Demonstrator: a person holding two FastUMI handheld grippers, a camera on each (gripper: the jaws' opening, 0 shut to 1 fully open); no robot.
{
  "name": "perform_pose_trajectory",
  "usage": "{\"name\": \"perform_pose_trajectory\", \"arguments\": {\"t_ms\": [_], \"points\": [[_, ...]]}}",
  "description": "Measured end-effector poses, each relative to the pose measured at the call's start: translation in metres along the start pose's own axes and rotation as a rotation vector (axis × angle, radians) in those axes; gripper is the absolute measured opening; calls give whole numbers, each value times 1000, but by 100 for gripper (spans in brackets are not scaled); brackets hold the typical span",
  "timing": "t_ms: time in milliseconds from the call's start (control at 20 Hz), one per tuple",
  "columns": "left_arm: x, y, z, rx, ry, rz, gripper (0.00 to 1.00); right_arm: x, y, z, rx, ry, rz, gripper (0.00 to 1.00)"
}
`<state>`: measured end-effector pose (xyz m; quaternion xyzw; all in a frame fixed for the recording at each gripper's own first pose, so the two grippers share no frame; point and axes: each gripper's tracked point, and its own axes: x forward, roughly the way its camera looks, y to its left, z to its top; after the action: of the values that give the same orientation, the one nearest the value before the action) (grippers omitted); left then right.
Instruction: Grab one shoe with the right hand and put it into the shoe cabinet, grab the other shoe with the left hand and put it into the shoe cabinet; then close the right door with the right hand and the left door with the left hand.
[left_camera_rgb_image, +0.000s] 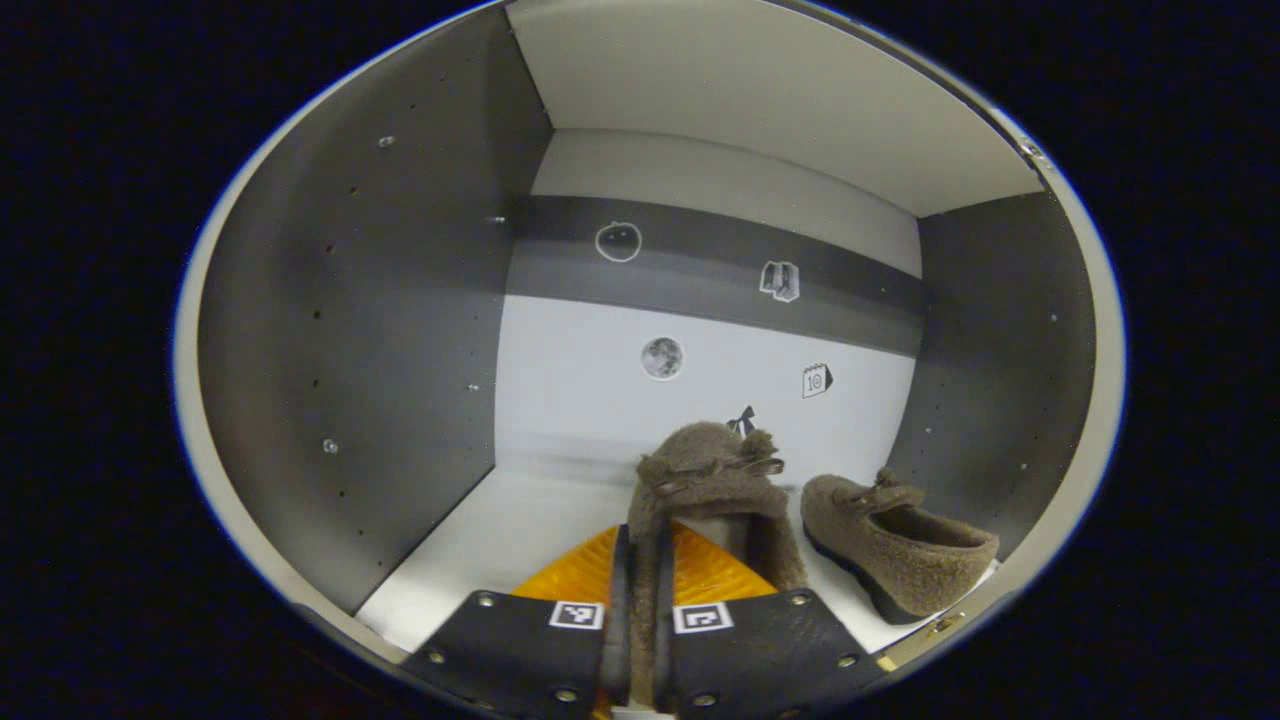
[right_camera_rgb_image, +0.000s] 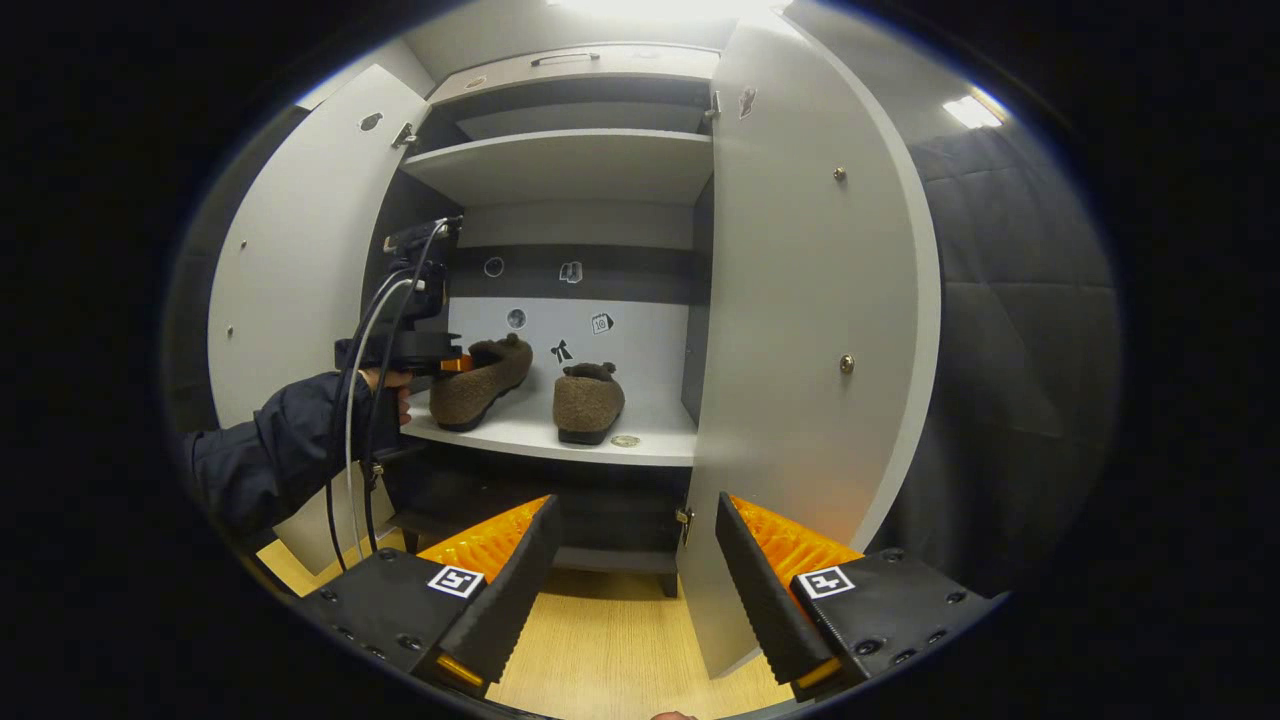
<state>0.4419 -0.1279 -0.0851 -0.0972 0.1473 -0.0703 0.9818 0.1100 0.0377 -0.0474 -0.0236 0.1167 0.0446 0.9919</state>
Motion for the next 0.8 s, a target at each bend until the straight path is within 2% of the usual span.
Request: {"name": "perform_pose_trajectory", "arguments": {"t_ms": [150, 250, 300, 350, 400, 800], "points": [[-24, -11, 12, 3, -32, -36, 64, -7, 0, 4, 4, -17, 18, 97], [-51, -13, 14, 23, -36, -35, 100, -14, -2, 8, 9, -31, 30, 98], [-65, -14, 14, 35, -45, -32, 95, -19, -3, 9, 11, -37, 35, 98], [-82, -17, 16, 49, -54, -36, 95, -24, -5, 12, 14, -46, 38, 98], [-98, -19, 18, 60, -66, -40, 89, -29, -8, 15, 17, -54, 43, 97], [-223, -35, 18, 106, -122, -51, 100, -71, -42, 26, 20, -95, 59, 98]]}}
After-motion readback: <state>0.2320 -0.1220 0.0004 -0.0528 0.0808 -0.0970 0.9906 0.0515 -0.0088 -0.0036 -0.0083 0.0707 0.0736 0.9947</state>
